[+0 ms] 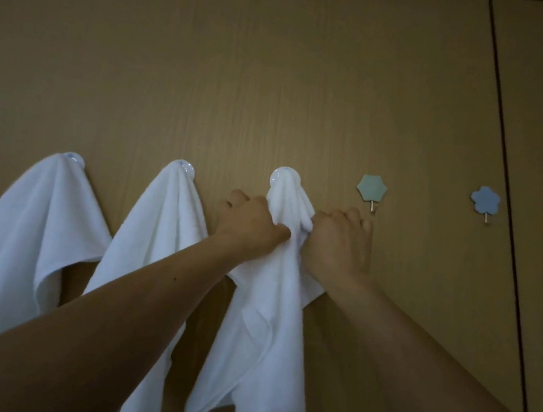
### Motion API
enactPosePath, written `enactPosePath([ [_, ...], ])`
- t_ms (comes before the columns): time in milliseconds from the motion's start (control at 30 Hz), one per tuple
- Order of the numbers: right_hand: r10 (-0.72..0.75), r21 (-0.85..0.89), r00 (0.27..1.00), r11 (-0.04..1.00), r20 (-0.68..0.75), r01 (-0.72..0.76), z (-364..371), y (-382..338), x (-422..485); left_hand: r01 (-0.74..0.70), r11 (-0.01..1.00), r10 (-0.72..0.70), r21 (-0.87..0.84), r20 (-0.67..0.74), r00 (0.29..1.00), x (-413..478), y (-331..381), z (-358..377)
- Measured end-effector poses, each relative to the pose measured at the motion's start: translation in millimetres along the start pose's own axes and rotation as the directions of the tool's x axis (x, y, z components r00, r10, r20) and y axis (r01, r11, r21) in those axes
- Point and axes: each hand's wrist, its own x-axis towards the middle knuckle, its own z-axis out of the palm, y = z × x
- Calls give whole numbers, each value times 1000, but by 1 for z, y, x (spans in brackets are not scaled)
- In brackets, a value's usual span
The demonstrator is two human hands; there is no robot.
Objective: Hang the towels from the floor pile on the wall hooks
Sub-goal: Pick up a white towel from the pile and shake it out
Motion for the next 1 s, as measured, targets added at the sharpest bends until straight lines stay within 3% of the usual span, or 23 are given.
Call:
enactPosePath([
  [100,44,291,984,952,173,-93,-7,-5,6,9,984,-20,-175,-62,998,-9,0,5],
  [233,155,594,922,724,355,-351,-6,-20,-6,33,887,-75,-460,-74,994,-28,-3,12],
  [333,286,662,851,536,441,-523,-8,-36,-16,118,719,-173,-685,-13,985,-43,-3,16],
  [467,366,685,806,429,464,-589,-5,-50,-35,242,501,-302,-831,94,949,-56,-8,10],
  [567,409,706,850,490,332,-512,-2,-44,-51,329,293,-222,-898,270,937,-68,-16,8],
  [667,436,627,880,636,191,-451,8,-28,-66,382,230,-143,-895,357,923,-88,-21,27],
  [800,482,458,826,688,292,-563,28,-21,-101,403,158,-182,-902,374,909,-118,-22,57],
  [1000,512,437,763,626,395,-646,39,-38,-203,415,215,-227,-884,368,902,-177,-19,84],
])
